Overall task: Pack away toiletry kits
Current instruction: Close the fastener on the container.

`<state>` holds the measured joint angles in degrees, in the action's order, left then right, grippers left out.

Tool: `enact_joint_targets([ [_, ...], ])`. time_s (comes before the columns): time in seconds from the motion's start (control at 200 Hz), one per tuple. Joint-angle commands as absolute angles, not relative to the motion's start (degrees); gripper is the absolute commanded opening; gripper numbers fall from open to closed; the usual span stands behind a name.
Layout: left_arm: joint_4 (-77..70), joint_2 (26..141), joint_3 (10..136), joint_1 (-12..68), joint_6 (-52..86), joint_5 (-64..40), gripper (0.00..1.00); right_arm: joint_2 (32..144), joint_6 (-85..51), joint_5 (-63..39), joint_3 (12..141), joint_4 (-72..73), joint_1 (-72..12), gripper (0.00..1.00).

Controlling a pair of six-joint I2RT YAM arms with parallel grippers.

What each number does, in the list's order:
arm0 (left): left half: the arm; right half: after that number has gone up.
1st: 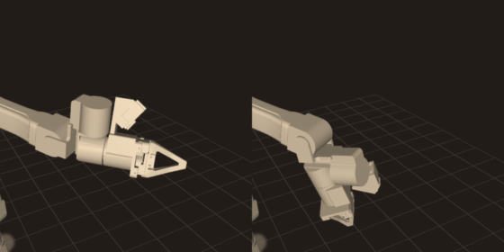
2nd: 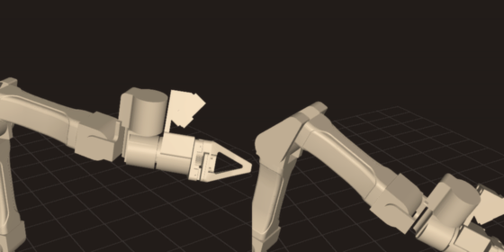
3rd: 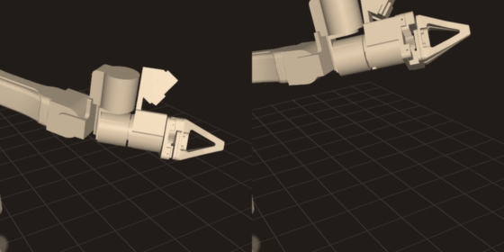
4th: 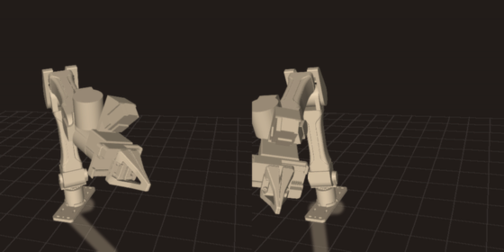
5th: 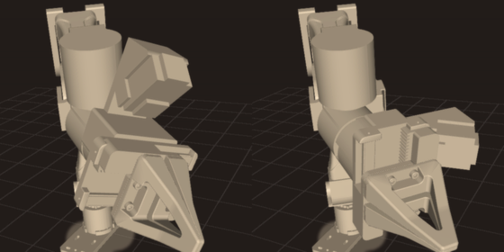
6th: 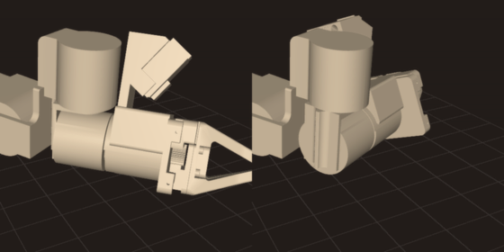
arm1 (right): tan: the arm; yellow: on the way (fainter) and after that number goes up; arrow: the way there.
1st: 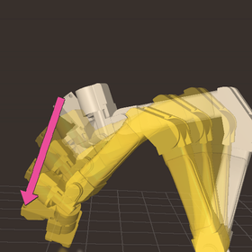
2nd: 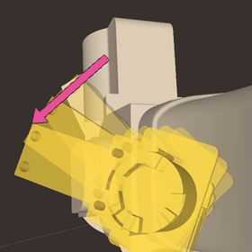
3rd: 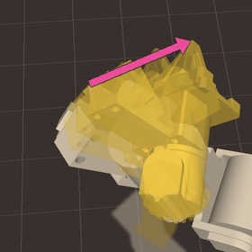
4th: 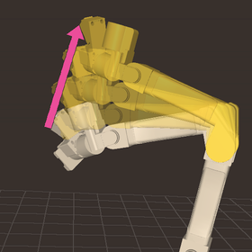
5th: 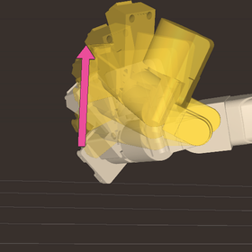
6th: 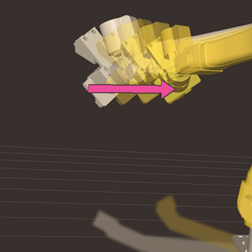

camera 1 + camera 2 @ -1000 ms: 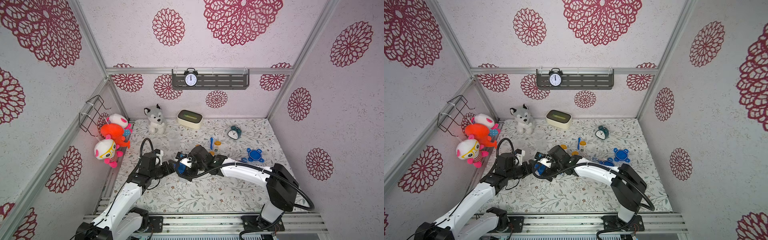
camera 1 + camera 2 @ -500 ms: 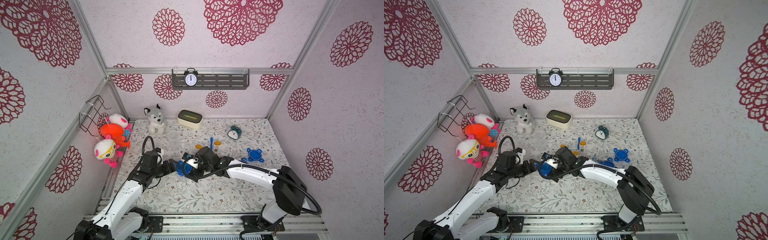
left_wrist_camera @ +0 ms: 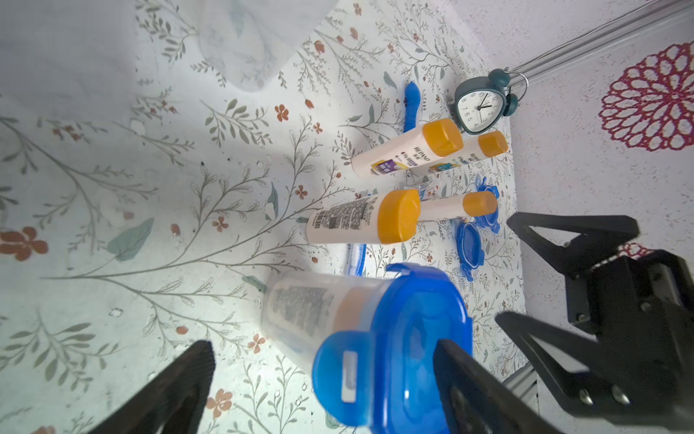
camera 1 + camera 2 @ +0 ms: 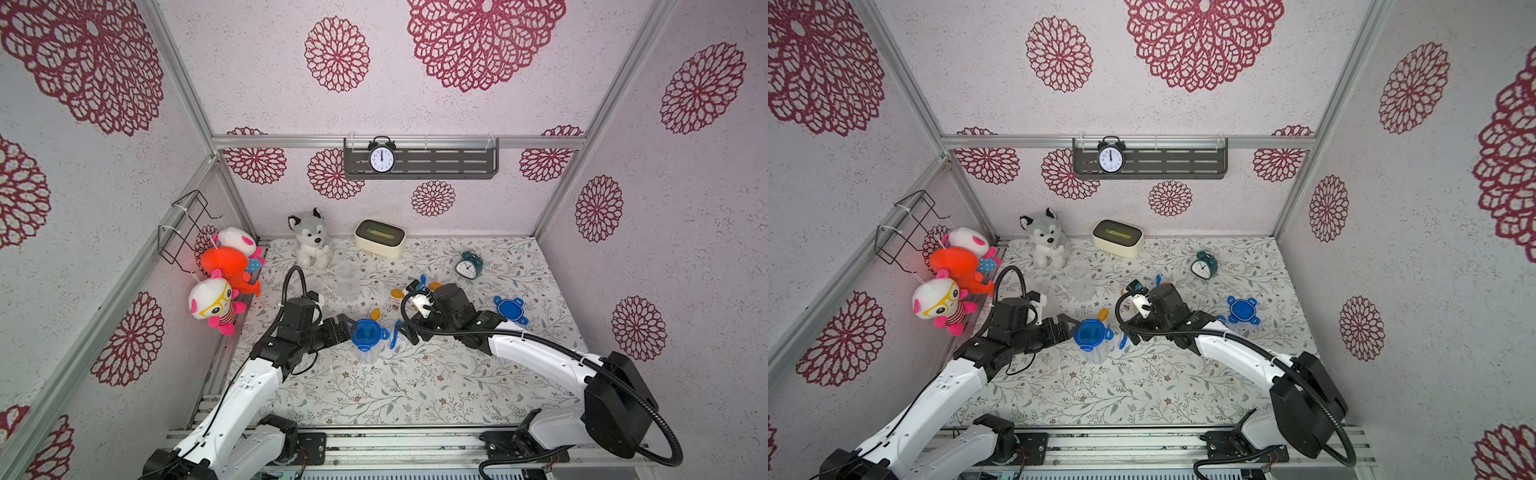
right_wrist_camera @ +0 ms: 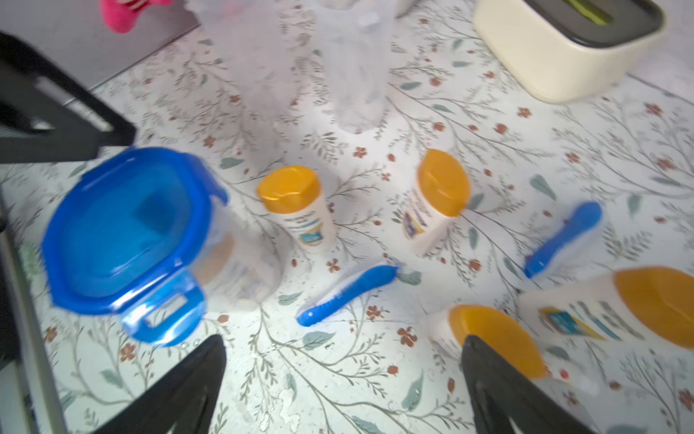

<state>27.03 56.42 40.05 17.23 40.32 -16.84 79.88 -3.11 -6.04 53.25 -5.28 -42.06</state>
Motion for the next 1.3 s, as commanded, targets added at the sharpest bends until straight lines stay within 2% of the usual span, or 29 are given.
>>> enact_joint_targets([
  [0.0, 27.79, 55.01, 44.21, 17.63, 39.17, -14.84, 0.98, 75.2, -13.66, 1.82, 52.8, -6.17, -39.59, 0.99],
  [0.165, 39.75, 60.4, 54.97, 21.51, 41.35, -7.76, 0.98, 71.17, -20.84, 1.26, 49.67, -9.46, -32.92, 0.99],
  [0.405, 62.81, 74.6, 75.37, 32.54, 44.3, 5.12, 0.98, 66.77, -19.08, -2.37, 46.43, -12.74, -27.31, 0.99],
  [0.836, 80.55, 92.14, 95.18, 39.92, 49.23, 8.05, 0.98, 62.08, -20.15, -9.63, 41.45, -10.64, -21.43, 0.99],
  [0.946, 81.51, 94.7, 97.13, 40.23, 48.62, 7.85, 0.98, 61.57, -20.34, -10.54, 41.05, -10.46, -20.5, 0.99],
  [1.291, 76.9, 93.69, 91.73, 40.86, 40.7, 3.25, 0.98, 62.18, -20.65, -13.56, 40.43, -9.45, -18.9, 0.99],
])
